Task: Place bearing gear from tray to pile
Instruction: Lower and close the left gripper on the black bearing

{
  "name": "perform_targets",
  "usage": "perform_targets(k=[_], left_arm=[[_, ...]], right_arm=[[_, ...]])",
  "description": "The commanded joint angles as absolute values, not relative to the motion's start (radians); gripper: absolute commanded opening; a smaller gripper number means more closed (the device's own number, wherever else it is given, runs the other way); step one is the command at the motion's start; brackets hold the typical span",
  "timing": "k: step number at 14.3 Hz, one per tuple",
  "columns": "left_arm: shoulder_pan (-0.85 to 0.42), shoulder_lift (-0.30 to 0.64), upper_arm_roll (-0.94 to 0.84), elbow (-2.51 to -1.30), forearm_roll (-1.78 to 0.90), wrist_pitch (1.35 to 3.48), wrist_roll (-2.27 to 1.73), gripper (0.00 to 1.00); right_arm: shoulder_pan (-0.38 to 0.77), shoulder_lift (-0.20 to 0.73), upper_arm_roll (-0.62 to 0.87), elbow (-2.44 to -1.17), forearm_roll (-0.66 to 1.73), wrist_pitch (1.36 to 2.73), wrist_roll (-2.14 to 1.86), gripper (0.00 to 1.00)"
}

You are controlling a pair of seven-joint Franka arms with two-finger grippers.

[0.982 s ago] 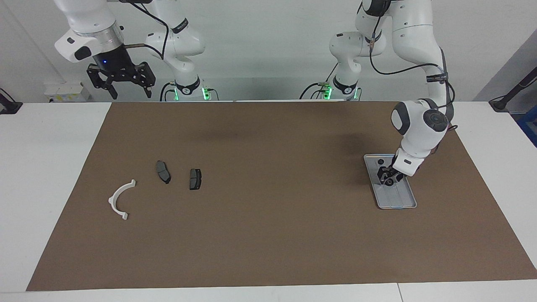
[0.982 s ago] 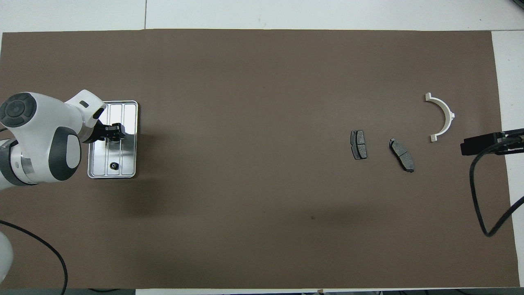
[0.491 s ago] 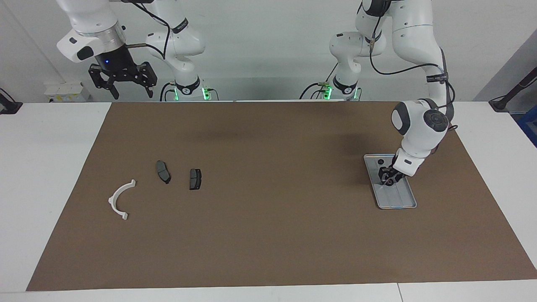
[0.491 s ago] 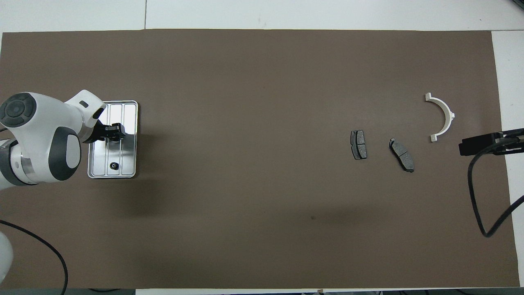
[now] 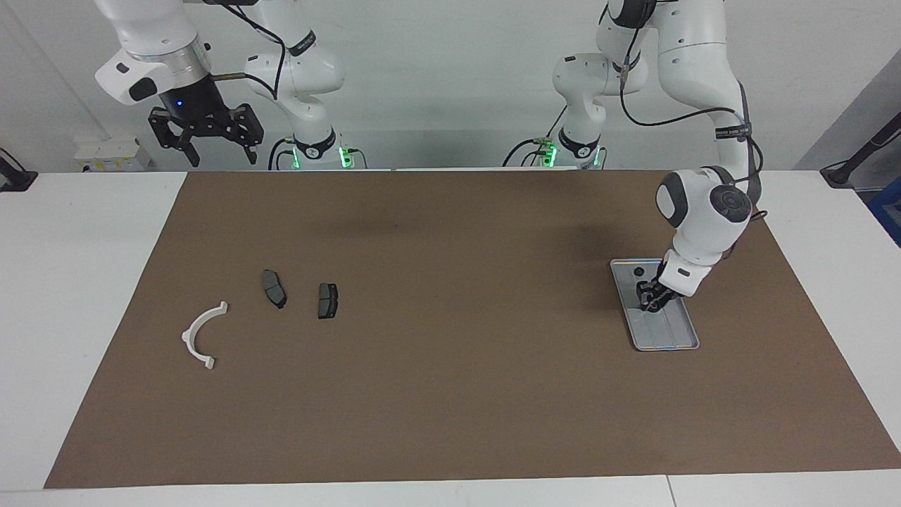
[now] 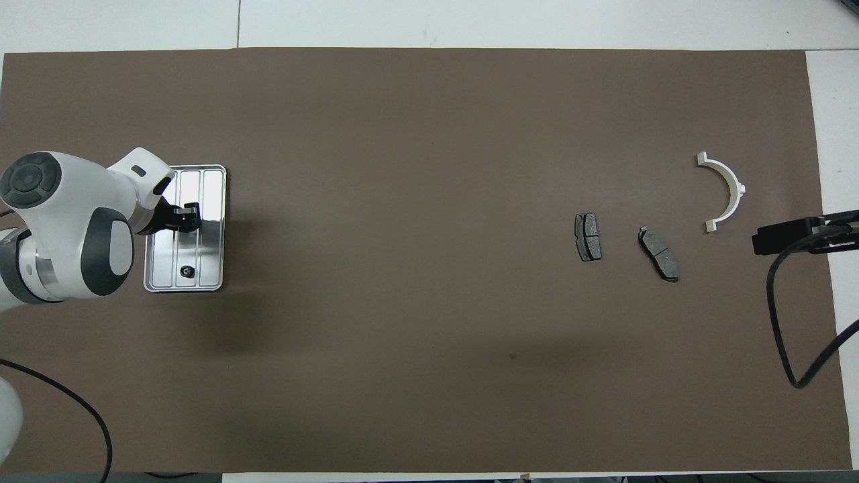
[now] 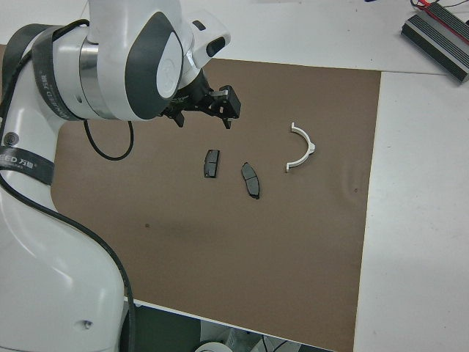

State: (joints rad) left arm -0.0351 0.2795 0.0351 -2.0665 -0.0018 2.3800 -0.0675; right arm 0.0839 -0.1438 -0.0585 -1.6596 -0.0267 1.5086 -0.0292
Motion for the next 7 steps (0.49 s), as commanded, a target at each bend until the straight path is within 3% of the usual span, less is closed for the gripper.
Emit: perform_targets(k=[1,4,7], left_arm=[[-0.037,0.287,0.035,-2.059,-0.009,2.378,-0.074,0.10],[-0.055,0.281,0.034,-1.958,-0.035,2.236,-0.115,0.09],[-0.161,0.264,0.034,-1.852,-0.037,2.070,-0.326,0.09]], right_arm=[[0.078,-0.158,-0.055,-1.669,-0.008,1.506,-0.020,1.00],[0.078,-0.158,-0.055,-1.669,-0.008,1.505,-0.021,1.00],[0.078,-0.158,-0.055,-1.669,-0.009,1.505,-0.021,1.00]])
